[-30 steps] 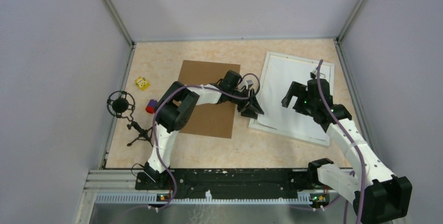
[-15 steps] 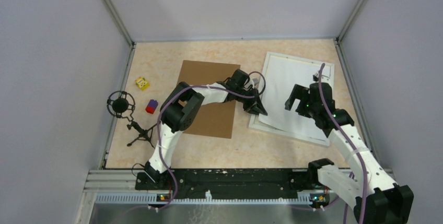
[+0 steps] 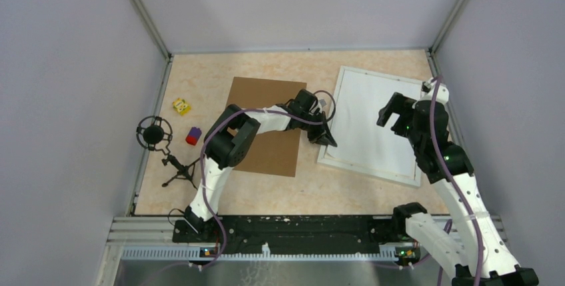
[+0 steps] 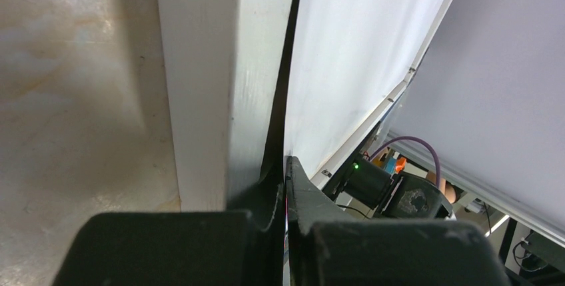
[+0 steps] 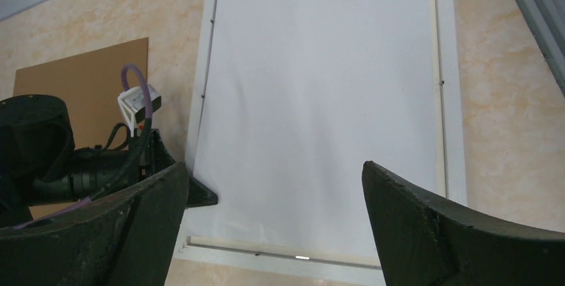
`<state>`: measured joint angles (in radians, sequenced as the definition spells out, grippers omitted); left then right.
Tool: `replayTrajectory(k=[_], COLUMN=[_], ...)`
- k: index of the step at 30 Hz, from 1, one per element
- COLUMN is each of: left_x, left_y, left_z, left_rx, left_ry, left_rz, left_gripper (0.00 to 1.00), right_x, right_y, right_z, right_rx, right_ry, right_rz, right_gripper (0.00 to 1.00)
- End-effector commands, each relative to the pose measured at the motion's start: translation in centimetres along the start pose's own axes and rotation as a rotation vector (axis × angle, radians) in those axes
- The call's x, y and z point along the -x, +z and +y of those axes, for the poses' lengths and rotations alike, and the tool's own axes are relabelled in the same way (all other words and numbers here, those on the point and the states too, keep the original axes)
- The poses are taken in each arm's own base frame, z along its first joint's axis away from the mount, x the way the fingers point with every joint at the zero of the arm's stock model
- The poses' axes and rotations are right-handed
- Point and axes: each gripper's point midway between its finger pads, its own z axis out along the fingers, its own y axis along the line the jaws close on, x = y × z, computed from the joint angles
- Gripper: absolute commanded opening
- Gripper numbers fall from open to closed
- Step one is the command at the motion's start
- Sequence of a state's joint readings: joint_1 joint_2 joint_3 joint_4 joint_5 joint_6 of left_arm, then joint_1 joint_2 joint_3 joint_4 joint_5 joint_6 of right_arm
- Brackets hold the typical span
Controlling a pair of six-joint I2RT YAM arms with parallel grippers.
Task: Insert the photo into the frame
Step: Turn over the photo from the photo frame.
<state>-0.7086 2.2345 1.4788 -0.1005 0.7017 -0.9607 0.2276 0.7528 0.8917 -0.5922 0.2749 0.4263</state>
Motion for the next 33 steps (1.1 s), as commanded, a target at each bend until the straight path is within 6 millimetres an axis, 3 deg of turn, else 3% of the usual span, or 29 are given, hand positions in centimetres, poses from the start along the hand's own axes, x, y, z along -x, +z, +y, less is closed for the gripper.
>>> replayTrajectory(k=[1, 12, 19, 23, 27, 30, 33], left_x=[1.1, 0.2, 0.1, -0.5, -1.0, -0.9, 0.0], left_y=[-0.2, -0.2, -1.9, -3.7, -5.7, -8.4, -13.0], left_z=[-0.9, -1.5, -2.8, -4.1, -3.8, -3.0, -2.2], left_rx=[-0.01, -0.023, 0.041, 0.043, 0.086, 0.119, 0.158], left_ry=[0.037, 0.073, 0.182, 0.241, 0.268, 0.275, 0.309], left_rz=[-0.058, -0.032, -0.044, -0.037, -0.044, -0.066, -0.144], left_gripper=[0.0, 0.01, 0.29, 0.56, 0.75, 0.8, 0.85], right_x=[1.1, -0.3, -0.3, -0.4, -0.6, -1.0, -2.1], right_y=[-0.4, 0.6, 0.6, 0.7, 1.0, 1.3, 2.3], right_z=[-0.7, 0.0, -0.1, 0.0, 0.2, 0.5, 1.5], right_rx=[-0.032, 0.001, -0.003, 0.0, 0.007, 0.021, 0.072], right_ry=[-0.005, 0.024, 0.02, 0.021, 0.026, 0.024, -0.001], right_rz=[-0.038, 0.0, 0.0, 0.0, 0.007, 0.018, 0.065], right_gripper=[0.99, 0.99, 0.99, 0.99, 0.99, 0.99, 0.99])
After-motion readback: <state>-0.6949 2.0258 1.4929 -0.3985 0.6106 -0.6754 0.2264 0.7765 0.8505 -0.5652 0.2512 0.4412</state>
